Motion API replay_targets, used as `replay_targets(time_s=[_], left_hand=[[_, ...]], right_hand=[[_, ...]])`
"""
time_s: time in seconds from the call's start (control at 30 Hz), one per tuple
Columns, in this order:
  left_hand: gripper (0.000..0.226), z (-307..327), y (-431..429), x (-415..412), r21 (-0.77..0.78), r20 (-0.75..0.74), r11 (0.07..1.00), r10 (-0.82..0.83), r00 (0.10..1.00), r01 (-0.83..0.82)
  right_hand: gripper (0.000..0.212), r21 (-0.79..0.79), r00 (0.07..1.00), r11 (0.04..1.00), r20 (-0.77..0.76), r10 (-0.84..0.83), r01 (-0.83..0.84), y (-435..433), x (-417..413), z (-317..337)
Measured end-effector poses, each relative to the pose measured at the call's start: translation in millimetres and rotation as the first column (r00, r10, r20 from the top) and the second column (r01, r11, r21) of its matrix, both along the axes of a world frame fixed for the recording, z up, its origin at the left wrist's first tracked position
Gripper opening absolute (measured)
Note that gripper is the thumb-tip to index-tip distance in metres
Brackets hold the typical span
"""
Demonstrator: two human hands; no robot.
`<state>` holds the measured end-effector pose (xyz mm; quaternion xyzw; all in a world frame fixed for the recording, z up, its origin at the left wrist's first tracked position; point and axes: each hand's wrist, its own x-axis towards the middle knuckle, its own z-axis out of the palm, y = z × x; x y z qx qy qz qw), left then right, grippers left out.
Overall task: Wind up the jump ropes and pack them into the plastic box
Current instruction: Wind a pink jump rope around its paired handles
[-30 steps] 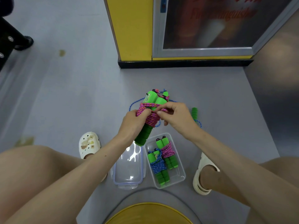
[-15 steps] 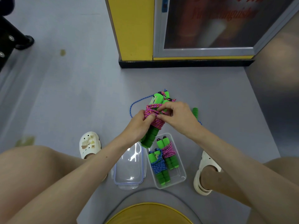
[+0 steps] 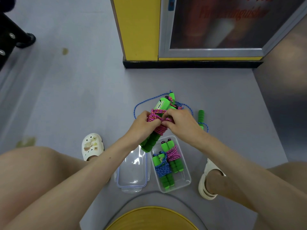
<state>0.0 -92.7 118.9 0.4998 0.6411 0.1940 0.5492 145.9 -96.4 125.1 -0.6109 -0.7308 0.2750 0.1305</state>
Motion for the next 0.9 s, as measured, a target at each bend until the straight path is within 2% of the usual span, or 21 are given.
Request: replay_targets(time_s=[0.1, 0.27, 0.37, 0.47, 0.63, 0.7, 0.77, 0.9], left_hand=[[0.038, 2, 0, -1, 0.074, -0.166, 0.993, -0.076, 0.983, 0.089], [0.022, 3, -2, 1, 0.178, -0.262, 0.979, -0.054, 0.964, 0.103], [0.023, 4, -1, 1, 0.204, -0.272, 0.973, -0.05, 0.961, 0.108], [0.027, 2, -5, 1, 0.166, -0.254, 0.981, -0.057, 0.965, 0.101], [0.032, -1, -4, -8, 0.149, -0.248, 0.983, -0.07, 0.966, 0.109], [0.033, -1, -3, -11, 0.16, -0.228, 0.983, -0.05, 0.972, 0.088], [0.032, -1, -2, -11, 0.167, -0.193, 0.984, -0.035, 0.981, 0.068], [0.031, -2, -2, -8, 0.197, -0.24, 0.976, -0.049, 0.97, 0.098]], right_hand=[[0.02, -0.017, 0.999, 1.0, 0.033, 0.019, -0.019, -1, -2, -4], [0.012, 0.072, 0.999, 0.997, -0.033, -0.019, 0.022, -7, -4, -5], [0.009, 0.087, 0.994, 0.995, -0.106, -0.032, 0.041, -8, -3, -3], [0.011, 0.065, 0.99, 0.997, -0.138, -0.024, 0.033, -8, -2, -3], [0.021, -0.114, 0.982, 0.993, -0.19, 0.003, -0.026, 3, 3, 3], [0.024, -0.166, 0.965, 0.984, -0.262, 0.024, -0.069, 7, 6, 7], [0.021, -0.158, 0.952, 0.986, -0.306, 0.005, -0.056, 9, 7, 10], [0.017, -0.064, 0.968, 0.997, -0.243, -0.066, 0.052, 6, 1, 6]])
